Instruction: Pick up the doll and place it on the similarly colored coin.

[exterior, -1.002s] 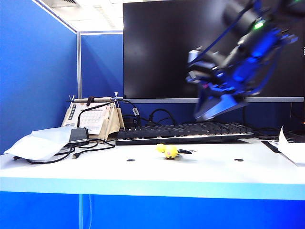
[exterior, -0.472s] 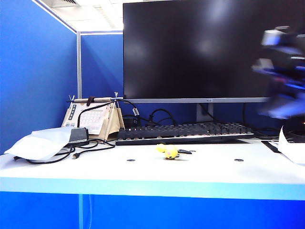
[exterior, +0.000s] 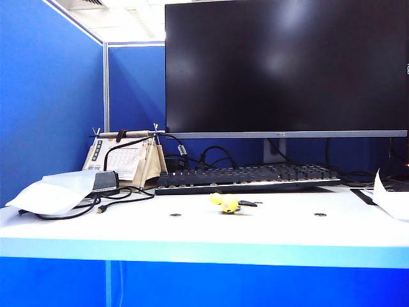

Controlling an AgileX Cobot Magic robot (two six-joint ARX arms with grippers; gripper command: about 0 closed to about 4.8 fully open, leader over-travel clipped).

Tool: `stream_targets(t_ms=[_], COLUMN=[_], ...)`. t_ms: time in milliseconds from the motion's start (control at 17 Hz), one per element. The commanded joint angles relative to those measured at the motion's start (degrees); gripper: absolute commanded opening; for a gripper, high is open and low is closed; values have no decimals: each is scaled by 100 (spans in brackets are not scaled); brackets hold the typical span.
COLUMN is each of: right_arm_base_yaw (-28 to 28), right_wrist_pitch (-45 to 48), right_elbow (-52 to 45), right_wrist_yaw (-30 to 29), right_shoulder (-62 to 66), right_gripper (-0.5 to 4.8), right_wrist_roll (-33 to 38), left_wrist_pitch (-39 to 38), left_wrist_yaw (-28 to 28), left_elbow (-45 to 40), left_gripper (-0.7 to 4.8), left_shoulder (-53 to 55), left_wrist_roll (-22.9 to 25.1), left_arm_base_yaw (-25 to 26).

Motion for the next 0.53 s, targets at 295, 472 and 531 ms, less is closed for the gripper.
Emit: stream_targets(t_ms=[295,472,531], right_arm_base_yaw=[-35,-35,-33], right_wrist_pitch=[-1032,-1036,-1034], right_elbow=[-216,-216,-216], right_wrist_yaw=[442,398,400], right_shoulder=[-1683,-1735,-1733], right_gripper=[145,145,145], right_wrist_roll=[72,74,74], left_wrist_pitch=[-35,-33,-35], left_wrist_yaw=[-17,-20,-17], left_elbow=[13,13,13], left_gripper=[-4,-4,-4], left_shoulder=[-2,-2,-2], left_wrist_roll=[9,9,9], left_arm_base_yaw=[7,7,7])
